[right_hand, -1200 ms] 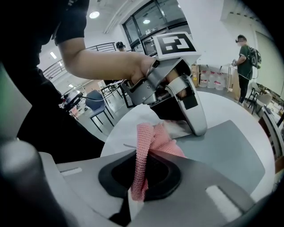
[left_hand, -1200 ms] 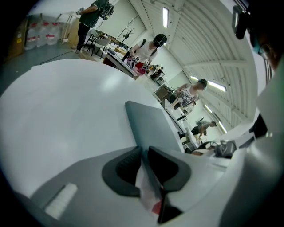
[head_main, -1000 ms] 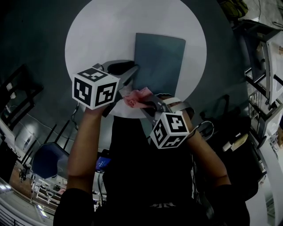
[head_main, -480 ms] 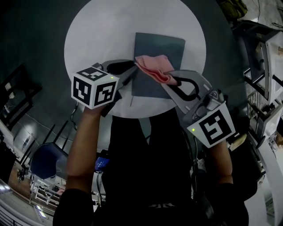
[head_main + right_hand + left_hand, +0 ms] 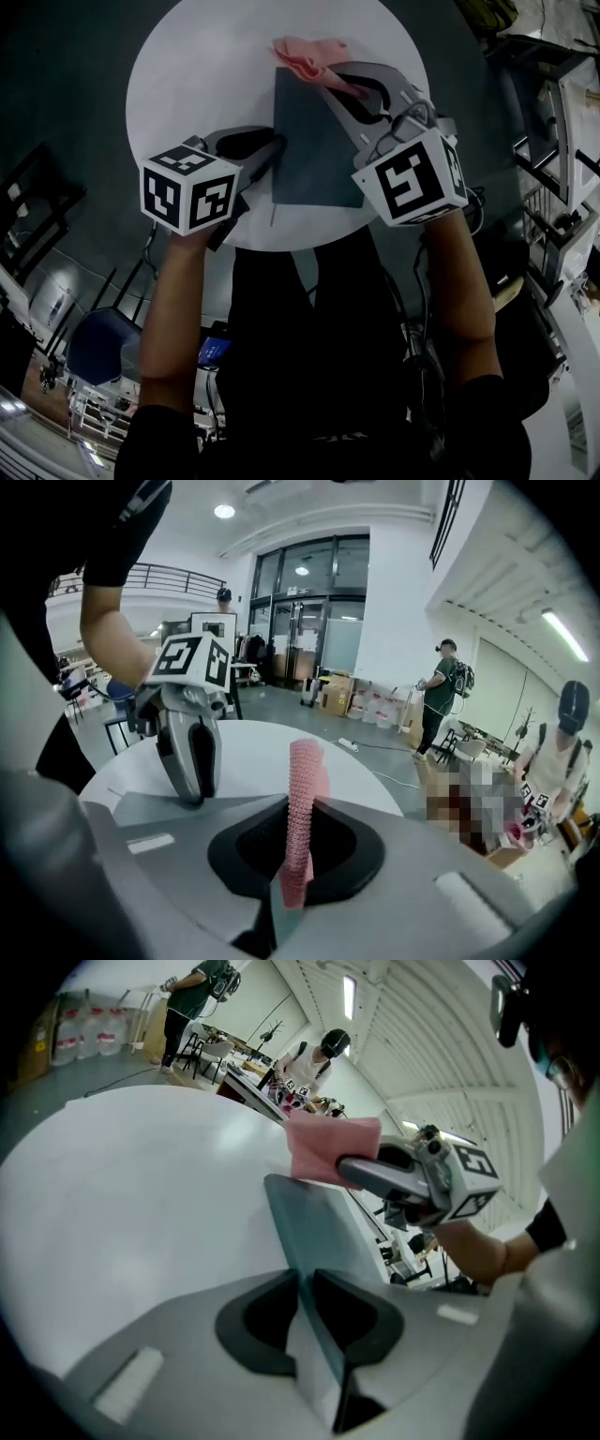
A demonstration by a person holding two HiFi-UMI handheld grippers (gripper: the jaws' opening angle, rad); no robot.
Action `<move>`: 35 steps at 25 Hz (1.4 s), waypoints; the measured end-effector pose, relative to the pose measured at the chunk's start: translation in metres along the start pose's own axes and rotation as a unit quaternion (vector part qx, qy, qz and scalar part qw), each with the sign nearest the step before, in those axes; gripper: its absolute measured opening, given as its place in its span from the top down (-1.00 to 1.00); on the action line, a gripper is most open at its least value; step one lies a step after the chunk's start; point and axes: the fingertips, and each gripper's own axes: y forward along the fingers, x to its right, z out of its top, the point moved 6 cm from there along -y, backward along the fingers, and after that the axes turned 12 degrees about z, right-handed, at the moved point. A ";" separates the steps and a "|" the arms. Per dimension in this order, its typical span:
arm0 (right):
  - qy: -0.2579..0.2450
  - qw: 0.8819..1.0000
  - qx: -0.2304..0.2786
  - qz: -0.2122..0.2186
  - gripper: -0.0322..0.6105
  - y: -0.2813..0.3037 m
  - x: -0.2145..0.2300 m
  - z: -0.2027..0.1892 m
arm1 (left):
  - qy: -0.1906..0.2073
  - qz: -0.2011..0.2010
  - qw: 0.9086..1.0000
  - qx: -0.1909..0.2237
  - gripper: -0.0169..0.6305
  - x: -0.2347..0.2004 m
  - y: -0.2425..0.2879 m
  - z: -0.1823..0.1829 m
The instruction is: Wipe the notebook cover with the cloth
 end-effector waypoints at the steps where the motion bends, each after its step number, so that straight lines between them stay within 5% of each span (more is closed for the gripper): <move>1: -0.007 1.000 -0.007 0.001 0.86 0.006 0.001 -0.003 | 0.000 0.000 1.000 0.000 0.76 0.000 0.000 0.000; 13: 0.020 0.998 -0.048 0.039 0.87 0.030 -0.011 -0.029 | -0.003 -0.003 1.000 -0.002 0.76 -0.001 0.001 -0.002; 35: 0.050 0.989 -0.061 0.126 0.87 0.010 -0.096 -0.038 | -0.005 -0.005 1.000 -0.004 0.77 0.001 0.001 0.000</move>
